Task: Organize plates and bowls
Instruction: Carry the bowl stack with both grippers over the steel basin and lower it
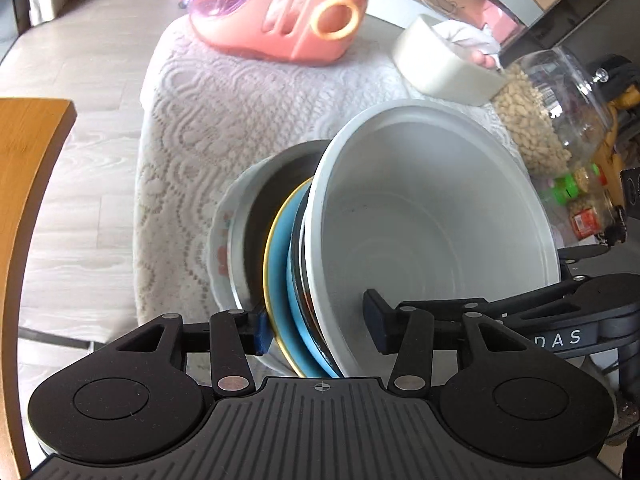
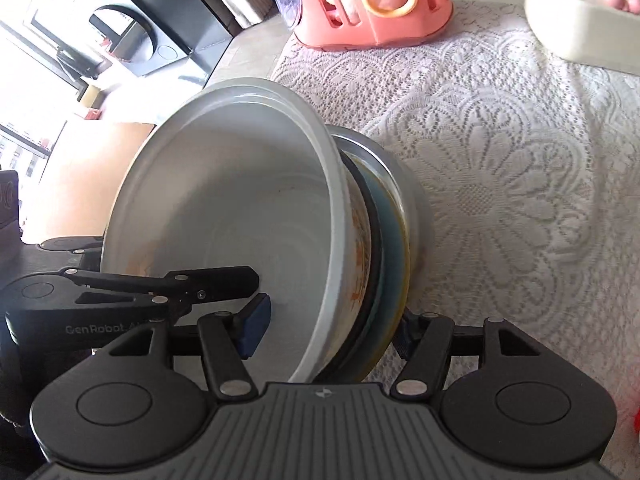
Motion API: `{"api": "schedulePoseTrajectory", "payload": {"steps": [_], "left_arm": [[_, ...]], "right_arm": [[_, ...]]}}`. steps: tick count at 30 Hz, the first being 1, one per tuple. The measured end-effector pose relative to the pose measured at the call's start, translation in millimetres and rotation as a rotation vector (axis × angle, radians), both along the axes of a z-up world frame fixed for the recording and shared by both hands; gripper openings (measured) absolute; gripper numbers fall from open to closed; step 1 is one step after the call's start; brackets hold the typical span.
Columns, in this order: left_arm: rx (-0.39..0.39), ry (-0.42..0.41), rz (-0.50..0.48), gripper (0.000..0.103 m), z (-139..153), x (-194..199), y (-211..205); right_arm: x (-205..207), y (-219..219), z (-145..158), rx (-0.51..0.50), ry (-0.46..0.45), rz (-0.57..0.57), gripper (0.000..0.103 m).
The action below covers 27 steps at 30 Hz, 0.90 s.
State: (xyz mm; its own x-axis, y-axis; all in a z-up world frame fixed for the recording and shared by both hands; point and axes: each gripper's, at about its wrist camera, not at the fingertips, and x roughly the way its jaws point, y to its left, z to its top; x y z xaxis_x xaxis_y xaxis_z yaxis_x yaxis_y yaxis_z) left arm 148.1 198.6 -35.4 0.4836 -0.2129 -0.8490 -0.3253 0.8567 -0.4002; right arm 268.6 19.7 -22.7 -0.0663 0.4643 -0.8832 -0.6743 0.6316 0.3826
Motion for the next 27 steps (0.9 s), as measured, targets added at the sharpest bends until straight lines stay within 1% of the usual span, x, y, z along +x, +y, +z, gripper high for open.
{"api": "schedulePoseTrajectory", "payload": {"steps": [3,6,8,9,10,12,13,15,17,18,19,20,22,24,26,27], "left_arm": [[0.026,-0.046,-0.009,0.047,-4,-2,7],[-0.023,-0.105,-0.015,0.046,-8,-6,14],[-0.021,-0.124,-0.033,0.043,-9,-10,18],[-0.029,-0.135,-0.03,0.04,-10,-11,22],[-0.047,-0.141,-0.018,0.036,-11,-12,26],[-0.081,-0.148,0.012,0.035,-12,-14,36],[-0.085,-0.153,0.022,0.035,-12,-14,38],[-0.058,-0.159,0.028,0.035,-9,-16,36],[-0.029,-0.163,0.024,0.036,-7,-16,33],[-0.027,-0.174,0.017,0.041,-5,-16,32],[-0.019,-0.182,0.011,0.041,-2,-16,30],[0.003,-0.187,0.002,0.04,2,-17,29],[0.026,-0.195,-0.007,0.041,11,-19,28],[0.042,-0.192,0.001,0.04,17,-21,30],[0.054,-0.183,0.018,0.04,17,-22,33],[0.043,-0.177,0.031,0.039,15,-22,35]], "right_arm": [[0,19,-13,-0.034,0.026,-0.01,0.064],[1,27,-15,-0.081,0.017,-0.03,0.063],[3,26,-19,-0.093,0.014,-0.046,0.063],[5,24,-21,-0.085,0.015,-0.05,0.063],[6,24,-22,-0.084,0.017,-0.052,0.061],[6,27,-23,-0.107,0.015,-0.037,0.058],[5,31,-21,-0.124,0.004,-0.024,0.055],[3,37,-13,-0.168,-0.027,0.001,0.052],[2,40,-2,-0.184,-0.062,0.017,0.052],[2,40,3,-0.183,-0.078,0.018,0.053],[1,39,9,-0.166,-0.098,0.021,0.053],[0,39,16,-0.143,-0.117,0.028,0.057],[-1,36,26,-0.117,-0.155,0.021,0.057],[1,35,27,-0.114,-0.154,0.014,0.057],[1,35,23,-0.145,-0.161,0.004,0.057],[0,36,20,-0.163,-0.166,0.003,0.057]]}}
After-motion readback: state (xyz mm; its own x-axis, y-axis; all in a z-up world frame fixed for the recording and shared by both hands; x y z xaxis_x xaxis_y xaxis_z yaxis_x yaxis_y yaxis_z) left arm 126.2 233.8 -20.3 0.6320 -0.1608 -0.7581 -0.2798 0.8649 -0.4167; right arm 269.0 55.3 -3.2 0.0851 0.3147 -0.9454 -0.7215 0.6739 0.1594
